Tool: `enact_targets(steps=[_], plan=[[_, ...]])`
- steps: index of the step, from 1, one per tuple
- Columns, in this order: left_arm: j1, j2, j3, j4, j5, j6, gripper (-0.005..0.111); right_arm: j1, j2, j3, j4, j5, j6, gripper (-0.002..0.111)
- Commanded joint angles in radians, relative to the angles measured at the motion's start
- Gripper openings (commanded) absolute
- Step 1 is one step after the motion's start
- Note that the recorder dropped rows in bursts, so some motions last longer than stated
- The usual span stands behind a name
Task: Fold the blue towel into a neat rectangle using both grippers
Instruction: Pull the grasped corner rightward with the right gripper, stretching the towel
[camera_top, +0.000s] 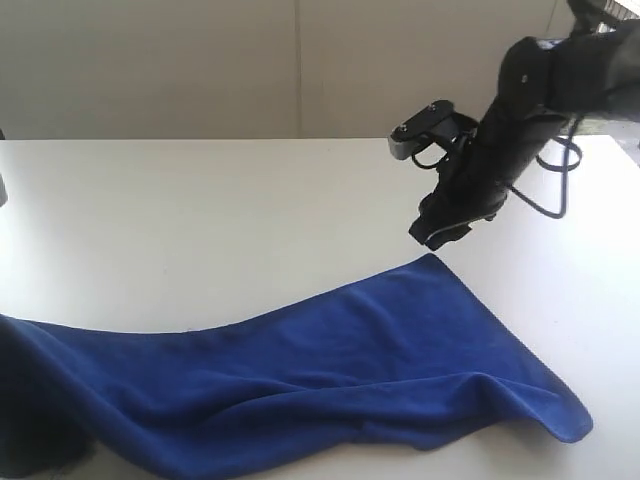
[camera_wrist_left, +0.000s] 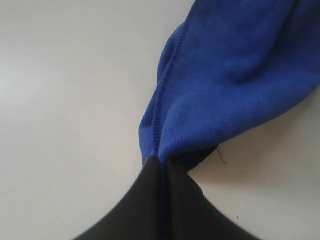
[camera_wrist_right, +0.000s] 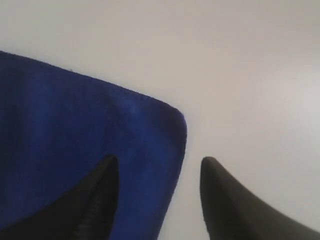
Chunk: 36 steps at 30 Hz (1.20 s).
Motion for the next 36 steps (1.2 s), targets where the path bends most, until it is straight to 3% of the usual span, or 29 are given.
enact_targets(steps=[1, 6, 20, 29, 36], plan=[[-0.006, -0.006, 0.002, -0.021, 0.006, -0.012, 0.000, 0.001, 0.155, -0.198, -0.046, 0.172, -0.073, 0.047], [-0.006, -0.006, 0.002, -0.027, 0.003, -0.012, 0.000, 0.001, 0.253, -0.296, -0.111, 0.133, -0.106, 0.047], [-0.006, -0.006, 0.002, -0.030, -0.005, -0.012, 0.000, 0.001, 0.339, -0.296, -0.078, 0.118, -0.148, 0.046], [-0.006, -0.006, 0.002, -0.034, -0.008, -0.012, 0.000, 0.001, 0.339, -0.296, -0.062, 0.132, -0.136, 0.002], [-0.006, -0.006, 0.002, -0.010, -0.011, 0.000, 0.000, -0.001, 0.208, -0.296, -0.252, 0.234, 0.058, 0.000]])
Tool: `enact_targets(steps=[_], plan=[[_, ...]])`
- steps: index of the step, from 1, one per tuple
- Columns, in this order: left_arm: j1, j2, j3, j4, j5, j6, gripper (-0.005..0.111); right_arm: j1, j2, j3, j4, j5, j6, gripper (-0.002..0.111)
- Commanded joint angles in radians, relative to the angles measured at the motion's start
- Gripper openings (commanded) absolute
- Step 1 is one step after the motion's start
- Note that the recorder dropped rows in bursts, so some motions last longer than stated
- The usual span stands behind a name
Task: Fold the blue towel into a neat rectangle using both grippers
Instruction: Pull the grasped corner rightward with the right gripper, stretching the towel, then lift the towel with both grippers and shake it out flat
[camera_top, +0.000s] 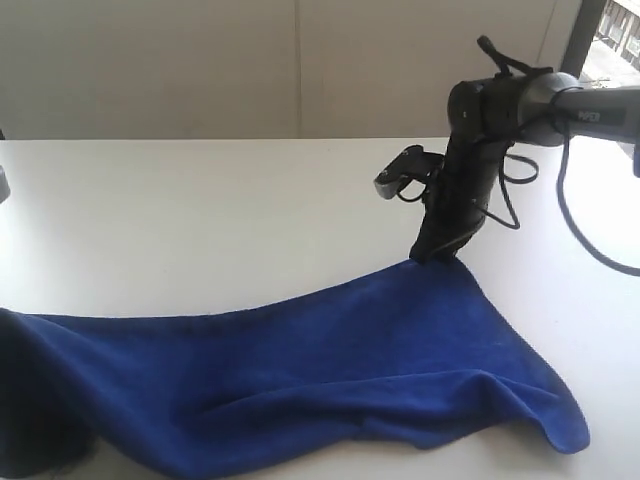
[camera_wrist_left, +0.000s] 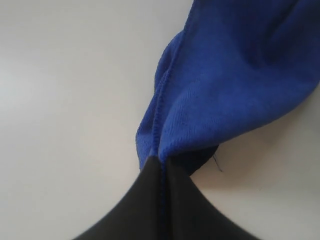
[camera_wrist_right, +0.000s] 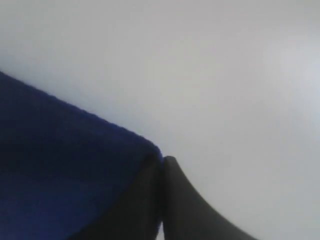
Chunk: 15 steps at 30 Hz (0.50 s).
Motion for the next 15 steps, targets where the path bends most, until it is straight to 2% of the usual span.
enact_targets(steps=[1, 6, 9, 11, 15], plan=[[-0.006, -0.006, 0.002, 0.026, 0.004, 0.003, 0.000, -0.001, -0.115, -0.001, -0.135, 0.066, 0.114, 0.000], [-0.006, -0.006, 0.002, 0.054, -0.076, 0.034, 0.000, -0.004, -0.400, 0.006, -0.182, 0.177, 0.169, 0.000], [-0.006, -0.028, -0.003, 0.051, -0.106, 0.029, 0.000, -0.004, -0.579, 0.057, -0.169, 0.180, 0.193, 0.000], [-0.006, -0.092, -0.044, 0.054, -0.098, 0.036, 0.000, -0.004, -0.738, 0.124, -0.175, 0.170, 0.199, 0.000], [-0.006, -0.157, -0.118, 0.046, -0.089, 0.087, 0.000, -0.004, -0.901, 0.192, -0.179, 0.172, 0.230, 0.000]])
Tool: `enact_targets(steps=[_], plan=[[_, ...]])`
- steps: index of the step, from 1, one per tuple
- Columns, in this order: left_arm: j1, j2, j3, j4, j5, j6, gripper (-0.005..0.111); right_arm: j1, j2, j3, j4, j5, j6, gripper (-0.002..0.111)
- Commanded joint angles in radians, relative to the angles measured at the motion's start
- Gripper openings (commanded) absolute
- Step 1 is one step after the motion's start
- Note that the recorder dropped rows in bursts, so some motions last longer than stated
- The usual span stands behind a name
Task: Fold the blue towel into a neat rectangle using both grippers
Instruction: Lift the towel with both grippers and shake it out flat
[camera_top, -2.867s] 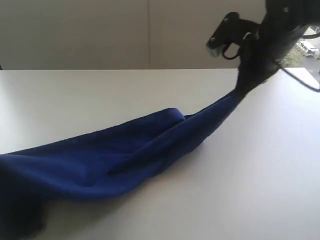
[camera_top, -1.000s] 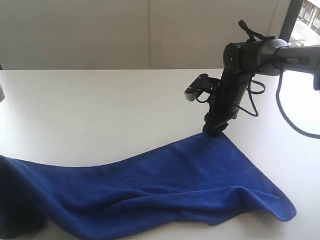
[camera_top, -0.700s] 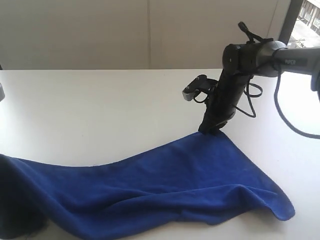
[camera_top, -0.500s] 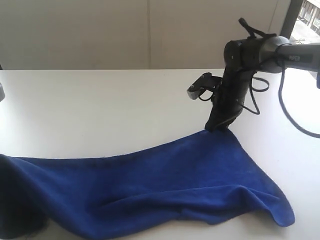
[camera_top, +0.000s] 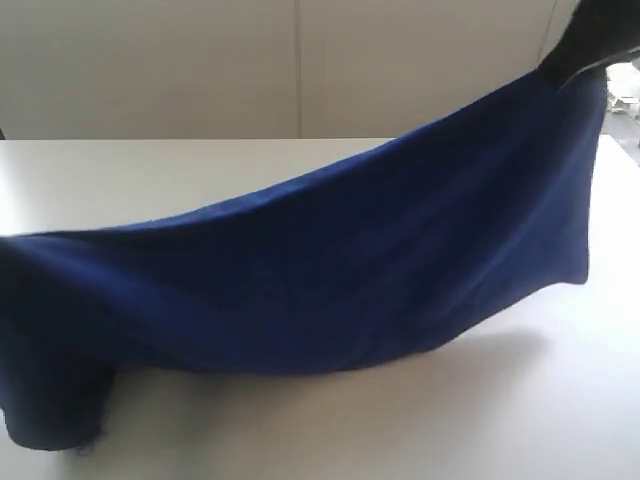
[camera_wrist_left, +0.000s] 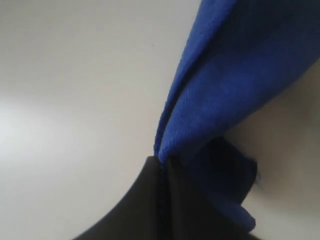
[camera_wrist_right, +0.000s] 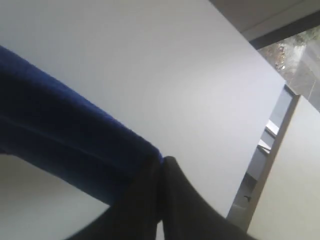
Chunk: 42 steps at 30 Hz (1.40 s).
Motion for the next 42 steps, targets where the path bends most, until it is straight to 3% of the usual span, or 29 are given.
enact_targets(steps=[1, 5, 13, 16, 20, 28, 37, 42], plan=[[-0.006, -0.094, -0.101, -0.035, 0.067, 0.113, 0.000, -0.004, -0.214, 0.097, -0.011, 0.026, 0.054, 0.000], [-0.006, -0.153, -0.163, -0.120, 0.273, 0.229, 0.000, -0.004, -0.397, 0.186, -0.011, 0.062, 0.084, 0.000], [-0.006, -0.217, -0.187, -0.193, 0.474, 0.253, 0.000, -0.002, -0.629, 0.349, -0.006, 0.062, 0.154, 0.000], [-0.006, -0.217, -0.189, -0.181, 0.448, 0.270, 0.000, -0.002, -0.654, 0.408, -0.006, 0.062, 0.182, 0.000], [-0.006, -0.180, -0.153, -0.154, 0.298, 0.298, 0.000, -0.002, -0.633, 0.498, -0.006, 0.055, 0.235, 0.000], [-0.006, -0.045, -0.068, -0.136, 0.084, 0.340, 0.000, -0.002, -0.520, 0.627, -0.009, -0.124, 0.242, 0.000], [-0.006, 0.019, -0.026, -0.136, 0.139, 0.340, 0.000, -0.002, -0.500, 0.666, -0.097, -0.218, 0.304, 0.000], [-0.006, -0.035, -0.050, -0.156, 0.282, 0.336, 0.000, -0.002, -0.529, 0.666, -0.088, -0.183, 0.318, 0.000]])
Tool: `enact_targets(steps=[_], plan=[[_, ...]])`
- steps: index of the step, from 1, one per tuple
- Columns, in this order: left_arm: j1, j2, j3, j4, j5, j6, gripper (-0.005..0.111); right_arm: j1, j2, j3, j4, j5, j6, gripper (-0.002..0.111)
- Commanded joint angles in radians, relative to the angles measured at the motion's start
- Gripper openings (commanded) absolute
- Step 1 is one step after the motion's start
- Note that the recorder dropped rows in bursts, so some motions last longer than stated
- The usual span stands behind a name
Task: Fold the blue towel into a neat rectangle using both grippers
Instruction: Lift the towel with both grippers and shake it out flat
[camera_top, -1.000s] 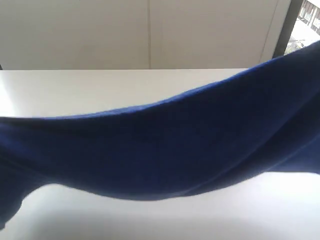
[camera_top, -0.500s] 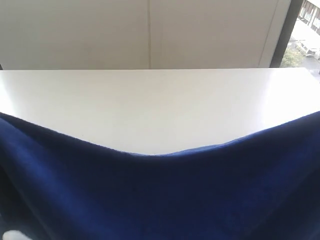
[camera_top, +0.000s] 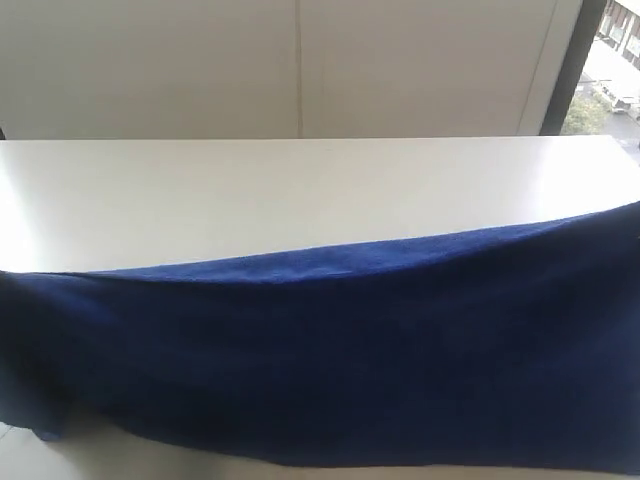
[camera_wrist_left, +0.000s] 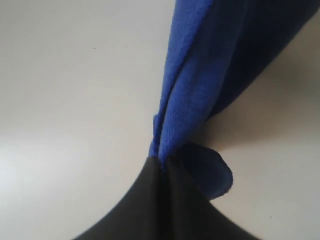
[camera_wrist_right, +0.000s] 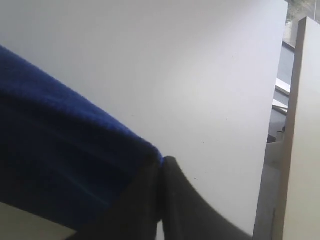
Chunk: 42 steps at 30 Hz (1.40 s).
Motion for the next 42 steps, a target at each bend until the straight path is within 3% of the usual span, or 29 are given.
enact_targets(steps=[1, 8, 15, 22, 31, 37, 42], plan=[[-0.006, -0.059, -0.021, -0.036, 0.151, -0.001, 0.000, -0.002, -0.038, 0.003, 0.000, 0.034, 0.023, 0.000], [-0.006, -0.150, -0.021, -0.112, 0.355, -0.001, 0.000, -0.002, -0.116, 0.003, 0.038, 0.087, 0.023, 0.000], [-0.006, -0.202, -0.021, -0.092, 0.367, 0.016, 0.000, -0.002, -0.158, 0.003, 0.039, 0.153, 0.023, 0.000], [-0.006, -0.202, -0.016, -0.046, 0.203, 0.016, 0.000, -0.002, -0.115, 0.040, -0.019, 0.043, 0.023, 0.000], [-0.006, -0.154, 0.114, 0.008, -0.096, 0.001, 0.000, -0.002, 0.025, 0.084, -0.103, -0.130, 0.071, 0.000], [-0.006, -0.172, 0.099, 0.008, -0.036, -0.046, 0.000, -0.002, 0.001, 0.084, -0.156, -0.056, 0.094, 0.000], [-0.006, -0.225, 0.044, -0.019, 0.128, -0.093, 0.000, -0.002, -0.107, 0.084, -0.133, 0.010, 0.094, 0.000]])
